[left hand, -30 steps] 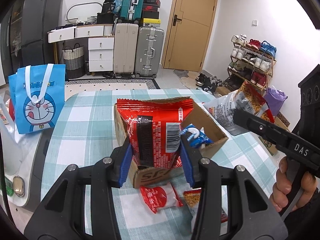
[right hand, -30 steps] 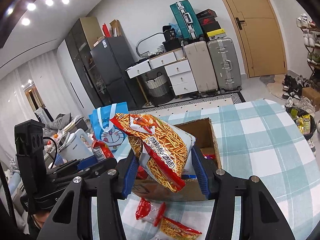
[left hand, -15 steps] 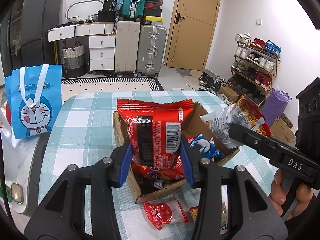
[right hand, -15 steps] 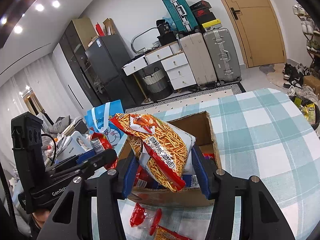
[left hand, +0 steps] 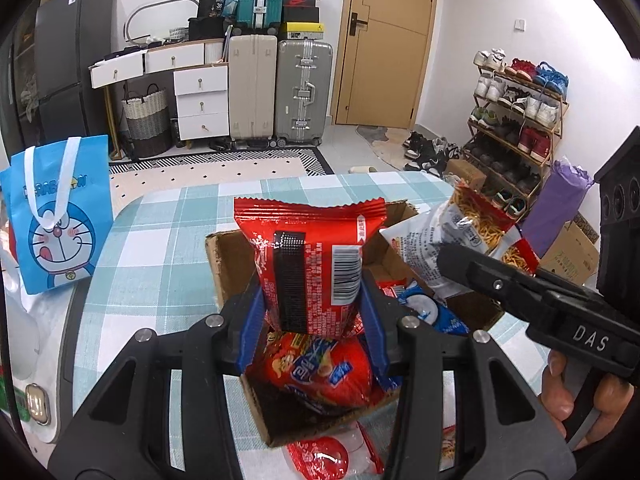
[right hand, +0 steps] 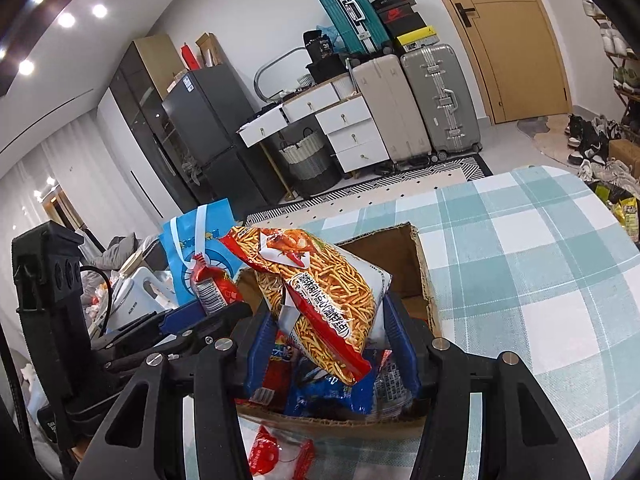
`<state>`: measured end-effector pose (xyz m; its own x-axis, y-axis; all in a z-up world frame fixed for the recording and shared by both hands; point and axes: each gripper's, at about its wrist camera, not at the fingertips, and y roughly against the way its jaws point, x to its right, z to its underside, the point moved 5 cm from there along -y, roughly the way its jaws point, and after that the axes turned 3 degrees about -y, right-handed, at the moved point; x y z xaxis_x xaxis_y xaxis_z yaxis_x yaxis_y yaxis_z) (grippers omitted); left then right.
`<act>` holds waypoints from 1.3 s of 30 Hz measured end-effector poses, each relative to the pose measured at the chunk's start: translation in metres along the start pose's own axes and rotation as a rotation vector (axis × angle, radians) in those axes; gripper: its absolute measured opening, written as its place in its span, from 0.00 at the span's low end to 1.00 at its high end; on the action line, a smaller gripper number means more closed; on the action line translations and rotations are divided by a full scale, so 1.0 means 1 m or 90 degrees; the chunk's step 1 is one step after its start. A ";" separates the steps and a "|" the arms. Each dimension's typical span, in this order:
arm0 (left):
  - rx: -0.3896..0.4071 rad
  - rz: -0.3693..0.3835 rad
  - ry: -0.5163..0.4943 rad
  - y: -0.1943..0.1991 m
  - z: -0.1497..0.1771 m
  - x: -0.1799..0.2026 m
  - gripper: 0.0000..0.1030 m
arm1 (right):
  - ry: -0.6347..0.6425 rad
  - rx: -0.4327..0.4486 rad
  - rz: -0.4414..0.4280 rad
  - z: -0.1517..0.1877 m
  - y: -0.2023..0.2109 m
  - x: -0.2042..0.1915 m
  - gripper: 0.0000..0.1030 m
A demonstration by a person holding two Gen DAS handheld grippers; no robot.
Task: Organize snacks
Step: 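Lift both bags over the box and open both grippers to drop them, then pull both open grippers back from the box toward the table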
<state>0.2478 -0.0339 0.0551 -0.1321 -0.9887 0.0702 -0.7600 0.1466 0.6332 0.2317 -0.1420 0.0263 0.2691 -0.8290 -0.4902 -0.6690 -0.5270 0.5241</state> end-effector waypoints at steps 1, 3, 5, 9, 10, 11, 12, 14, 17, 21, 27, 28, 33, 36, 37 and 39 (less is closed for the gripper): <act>-0.003 0.000 -0.002 -0.005 0.000 0.001 0.40 | -0.001 -0.002 0.002 0.000 -0.003 0.001 0.51; -0.010 -0.002 -0.007 -0.012 0.002 0.001 0.40 | -0.004 -0.010 0.006 0.001 -0.009 0.003 0.51; -0.015 -0.003 -0.007 -0.020 0.003 0.001 0.40 | -0.004 -0.016 0.013 0.001 -0.014 0.005 0.52; -0.031 0.001 -0.002 -0.036 0.006 -0.001 0.40 | -0.008 -0.020 0.032 0.000 -0.021 0.010 0.52; -0.035 0.000 -0.001 -0.039 0.007 -0.002 0.40 | -0.011 -0.022 0.031 0.000 -0.023 0.011 0.52; -0.039 -0.004 -0.001 -0.042 0.008 -0.004 0.40 | -0.011 -0.022 0.031 -0.001 -0.023 0.011 0.54; -0.044 -0.007 -0.002 -0.045 0.009 -0.005 0.40 | -0.004 -0.023 0.035 -0.001 -0.023 0.009 0.57; -0.046 -0.010 -0.003 -0.045 0.010 -0.008 0.40 | 0.011 -0.017 0.034 -0.001 -0.019 0.005 0.68; -0.043 -0.013 0.000 -0.040 0.010 -0.010 0.40 | 0.033 -0.002 0.023 0.000 -0.010 -0.002 0.78; -0.042 -0.022 0.007 -0.029 0.012 -0.016 0.63 | 0.050 0.009 0.033 0.004 0.005 -0.002 0.86; -0.022 -0.024 0.012 -0.001 0.025 -0.024 0.80 | 0.028 0.011 0.044 0.015 0.026 0.011 0.99; -0.021 -0.026 0.015 0.002 0.027 -0.025 0.82 | 0.026 0.009 0.046 0.017 0.028 0.013 0.99; -0.002 -0.031 0.033 0.032 0.043 -0.029 1.00 | 0.028 -0.003 0.056 0.033 0.043 0.018 0.99; 0.002 -0.025 0.037 0.046 0.056 -0.028 0.99 | 0.032 -0.011 0.060 0.043 0.050 0.019 0.99; 0.000 -0.027 0.034 0.049 0.061 -0.027 0.99 | 0.031 -0.014 0.059 0.047 0.052 0.019 0.99; -0.002 -0.030 0.025 0.055 0.070 -0.023 0.99 | 0.030 -0.023 0.058 0.055 0.054 0.019 0.99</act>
<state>0.1643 -0.0010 0.0341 -0.0717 -0.9950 0.0700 -0.7624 0.0999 0.6394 0.1623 -0.1762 0.0070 0.2403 -0.8815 -0.4065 -0.6676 -0.4541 0.5900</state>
